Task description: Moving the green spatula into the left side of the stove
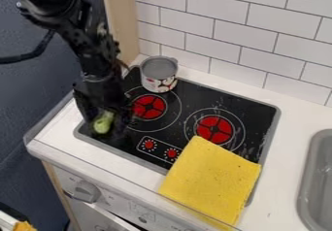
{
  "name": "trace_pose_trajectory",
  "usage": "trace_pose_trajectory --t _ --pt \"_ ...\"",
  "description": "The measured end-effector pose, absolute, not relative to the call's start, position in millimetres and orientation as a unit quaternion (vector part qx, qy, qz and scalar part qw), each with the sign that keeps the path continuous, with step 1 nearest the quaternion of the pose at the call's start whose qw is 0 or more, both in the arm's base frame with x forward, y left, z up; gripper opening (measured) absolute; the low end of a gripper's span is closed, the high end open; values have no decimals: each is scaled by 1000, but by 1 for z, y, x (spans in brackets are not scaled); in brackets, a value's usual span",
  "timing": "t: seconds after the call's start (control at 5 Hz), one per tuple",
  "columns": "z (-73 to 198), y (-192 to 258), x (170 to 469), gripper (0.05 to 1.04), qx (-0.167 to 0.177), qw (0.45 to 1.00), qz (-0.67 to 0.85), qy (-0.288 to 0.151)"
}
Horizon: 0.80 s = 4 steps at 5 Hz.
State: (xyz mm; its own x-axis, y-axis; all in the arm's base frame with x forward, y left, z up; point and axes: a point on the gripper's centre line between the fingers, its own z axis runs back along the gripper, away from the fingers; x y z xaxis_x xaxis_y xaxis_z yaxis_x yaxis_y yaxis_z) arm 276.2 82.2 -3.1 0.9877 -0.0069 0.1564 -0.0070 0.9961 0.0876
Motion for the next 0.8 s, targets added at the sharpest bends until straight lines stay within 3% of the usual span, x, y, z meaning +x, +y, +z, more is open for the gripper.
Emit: trace_pose_trajectory --t 0.6,0.8 --pt "78 74 284 1000 30 983 45 -178" --pt "79 74 285 1000 30 982 46 -180"
